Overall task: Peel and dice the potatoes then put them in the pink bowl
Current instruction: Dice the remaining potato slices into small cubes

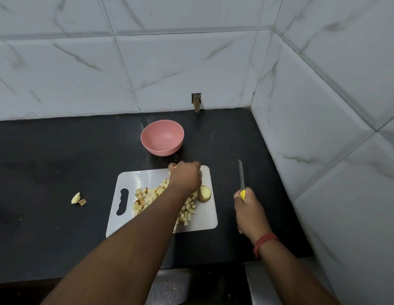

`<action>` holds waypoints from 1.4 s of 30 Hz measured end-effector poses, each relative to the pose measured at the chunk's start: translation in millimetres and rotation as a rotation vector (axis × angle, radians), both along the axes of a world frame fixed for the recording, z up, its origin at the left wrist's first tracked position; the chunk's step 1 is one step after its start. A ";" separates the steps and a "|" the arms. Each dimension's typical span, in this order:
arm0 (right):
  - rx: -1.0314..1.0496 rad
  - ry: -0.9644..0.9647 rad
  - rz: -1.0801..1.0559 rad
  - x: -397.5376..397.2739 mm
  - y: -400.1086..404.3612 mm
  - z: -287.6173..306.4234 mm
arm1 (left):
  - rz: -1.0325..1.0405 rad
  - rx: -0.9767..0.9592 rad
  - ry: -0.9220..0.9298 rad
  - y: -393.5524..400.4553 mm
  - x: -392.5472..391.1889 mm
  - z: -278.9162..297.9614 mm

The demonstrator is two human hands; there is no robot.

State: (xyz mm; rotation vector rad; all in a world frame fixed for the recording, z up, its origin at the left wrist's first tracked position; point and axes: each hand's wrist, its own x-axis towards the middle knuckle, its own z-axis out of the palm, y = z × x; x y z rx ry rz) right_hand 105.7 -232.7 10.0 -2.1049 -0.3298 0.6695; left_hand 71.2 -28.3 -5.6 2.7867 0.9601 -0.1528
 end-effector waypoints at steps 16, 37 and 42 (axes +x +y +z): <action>-0.013 -0.009 0.048 -11.6 3.1 -1.1 | -0.225 -0.021 -0.171 -4.7 -38.0 -8.3; 0.015 -0.021 0.060 -18.9 0.4 -4.6 | -0.285 0.166 -0.008 -17.1 -56.1 -7.8; 0.016 -0.028 0.071 -19.7 -0.5 -4.6 | -0.259 0.167 0.021 -15.0 -57.5 -4.5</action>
